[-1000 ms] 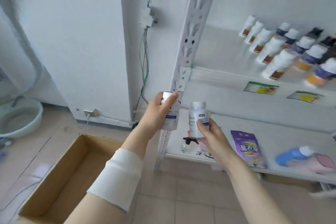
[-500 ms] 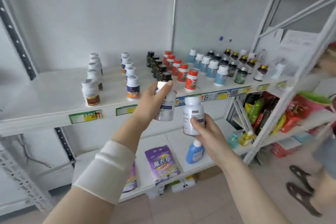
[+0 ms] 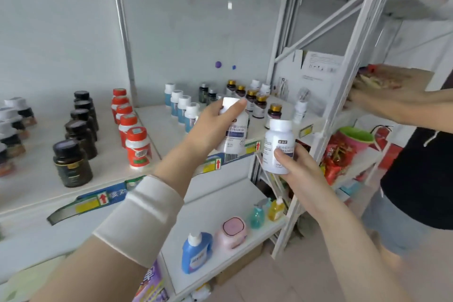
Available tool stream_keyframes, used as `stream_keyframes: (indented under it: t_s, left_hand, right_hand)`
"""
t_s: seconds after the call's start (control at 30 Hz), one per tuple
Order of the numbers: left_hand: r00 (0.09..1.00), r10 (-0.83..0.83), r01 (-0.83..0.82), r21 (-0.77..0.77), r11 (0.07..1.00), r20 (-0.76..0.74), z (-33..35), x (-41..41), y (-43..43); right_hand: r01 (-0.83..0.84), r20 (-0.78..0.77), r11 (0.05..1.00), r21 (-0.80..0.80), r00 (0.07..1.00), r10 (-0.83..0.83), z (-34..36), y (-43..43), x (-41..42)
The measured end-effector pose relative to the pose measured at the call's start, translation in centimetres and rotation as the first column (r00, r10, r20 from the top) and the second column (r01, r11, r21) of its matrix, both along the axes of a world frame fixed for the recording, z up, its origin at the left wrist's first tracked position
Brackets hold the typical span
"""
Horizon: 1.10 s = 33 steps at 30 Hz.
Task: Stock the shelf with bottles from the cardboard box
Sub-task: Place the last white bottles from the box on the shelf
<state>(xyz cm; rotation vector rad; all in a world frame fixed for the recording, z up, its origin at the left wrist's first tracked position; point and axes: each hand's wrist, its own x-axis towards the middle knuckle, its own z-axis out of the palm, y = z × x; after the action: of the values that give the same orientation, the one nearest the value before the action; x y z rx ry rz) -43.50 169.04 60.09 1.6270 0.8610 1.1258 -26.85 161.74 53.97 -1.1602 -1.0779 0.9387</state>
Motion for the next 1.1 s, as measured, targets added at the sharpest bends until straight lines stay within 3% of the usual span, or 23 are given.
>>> stream_keyframes:
  t_s: [0.23, 0.53, 0.73, 0.93, 1.1]
  left_hand:
    - [0.996, -0.080, 0.082, 0.065, 0.995, -0.036, 2.5, 10.7, 9.7]
    - [0.975, -0.007, 0.043, 0.161, 0.986, -0.220, 3.6, 23.7, 21.0]
    - [0.959, 0.110, -0.060, 0.193, 0.979, -0.260, 4.2, 30.6, 28.1]
    - [0.915, 0.218, -0.185, 0.127, 0.974, -0.340, 3.5, 34.2, 35.5]
    - [0.797, 0.286, -0.274, 0.104, 0.956, -0.532, 1.6, 35.1, 40.9]
  right_hand:
    - [0.048, 0.046, 0.999, -0.017, 0.998, -0.047, 2.8, 8.2, 11.2]
    - [0.071, -0.016, 0.997, 0.040, 0.997, -0.071, 4.3, 19.0, 25.3]
    - [-0.016, 0.076, 0.998, 0.065, 0.997, 0.011, 5.5, 27.6, 33.2]
    - [-0.120, 0.150, 0.992, 0.041, 0.982, 0.113, 5.6, 35.7, 37.4]
    - [-0.253, 0.217, 0.966, -0.054, 0.941, 0.259, 2.5, 42.1, 37.9]
